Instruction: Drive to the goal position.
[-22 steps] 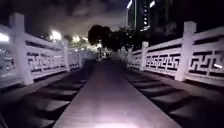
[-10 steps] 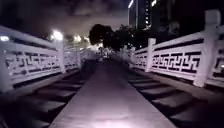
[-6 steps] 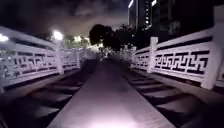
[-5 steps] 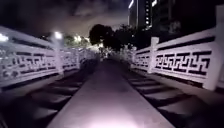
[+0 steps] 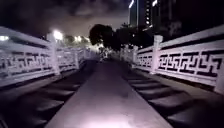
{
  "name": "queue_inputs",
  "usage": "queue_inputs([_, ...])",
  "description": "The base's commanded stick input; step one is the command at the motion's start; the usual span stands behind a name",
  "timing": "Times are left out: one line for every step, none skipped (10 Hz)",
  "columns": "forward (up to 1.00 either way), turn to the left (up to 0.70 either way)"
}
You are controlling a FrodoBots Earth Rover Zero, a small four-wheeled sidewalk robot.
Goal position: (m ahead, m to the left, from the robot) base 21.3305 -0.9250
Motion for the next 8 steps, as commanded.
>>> queue_inputs([0.45, 0.00])
queue_inputs([0.45, 0.00])
queue_inputs([0.45, 0.00])
queue_inputs([0.45, 0.00])
queue_inputs([0.45, 0.05])
queue_inputs([0.45, 0.24])
queue_inputs([0.45, 0.27])
queue_inputs([0.45, 0.00])
